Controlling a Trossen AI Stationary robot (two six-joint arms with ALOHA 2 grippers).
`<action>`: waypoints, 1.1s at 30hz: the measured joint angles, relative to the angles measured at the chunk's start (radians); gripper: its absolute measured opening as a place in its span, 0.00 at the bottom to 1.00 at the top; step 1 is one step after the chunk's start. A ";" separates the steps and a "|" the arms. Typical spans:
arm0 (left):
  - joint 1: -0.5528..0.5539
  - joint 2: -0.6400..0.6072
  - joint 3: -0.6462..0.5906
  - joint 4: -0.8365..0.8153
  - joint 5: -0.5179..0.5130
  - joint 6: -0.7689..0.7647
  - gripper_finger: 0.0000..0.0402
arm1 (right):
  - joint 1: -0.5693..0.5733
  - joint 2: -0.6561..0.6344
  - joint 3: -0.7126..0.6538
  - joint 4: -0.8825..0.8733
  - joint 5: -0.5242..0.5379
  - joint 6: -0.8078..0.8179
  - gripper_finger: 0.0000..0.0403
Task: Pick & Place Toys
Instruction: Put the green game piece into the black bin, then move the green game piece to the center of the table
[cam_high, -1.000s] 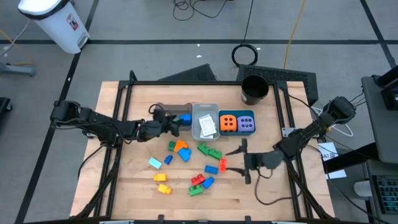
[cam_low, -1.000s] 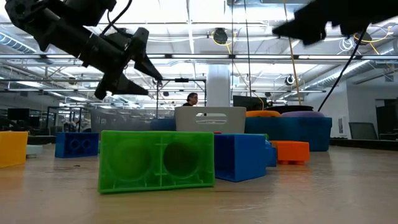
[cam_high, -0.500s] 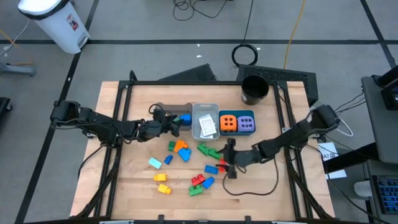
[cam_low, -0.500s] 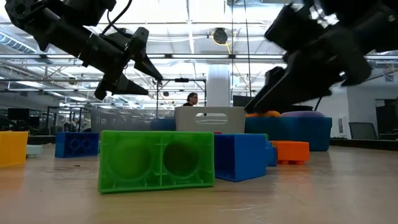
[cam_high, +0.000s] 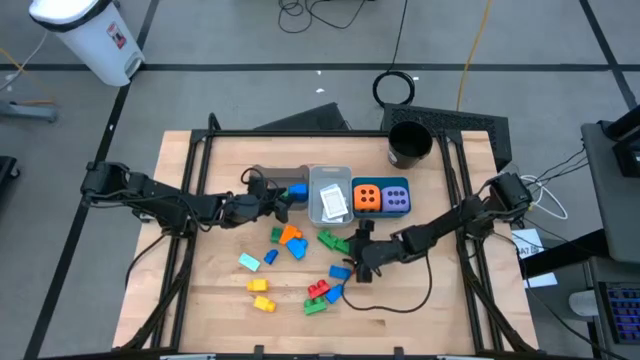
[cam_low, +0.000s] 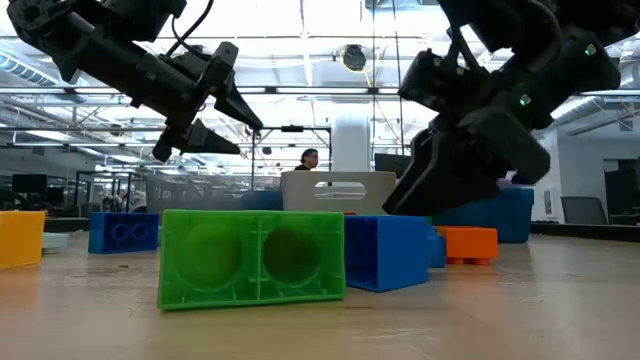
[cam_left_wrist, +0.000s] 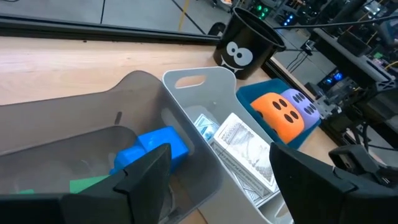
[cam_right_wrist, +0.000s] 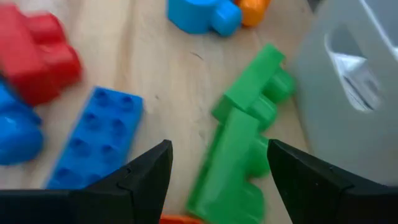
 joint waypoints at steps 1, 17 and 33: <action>0.000 0.000 0.000 0.000 0.000 0.000 0.70 | 0.000 0.000 0.000 -0.012 0.019 0.000 0.63; 0.000 0.000 0.000 0.000 -0.001 -0.002 0.70 | -0.006 0.000 -0.001 -0.103 -0.089 0.049 0.58; 0.000 0.000 0.000 -0.001 -0.001 -0.002 0.70 | -0.009 0.000 -0.001 -0.098 -0.089 0.037 0.39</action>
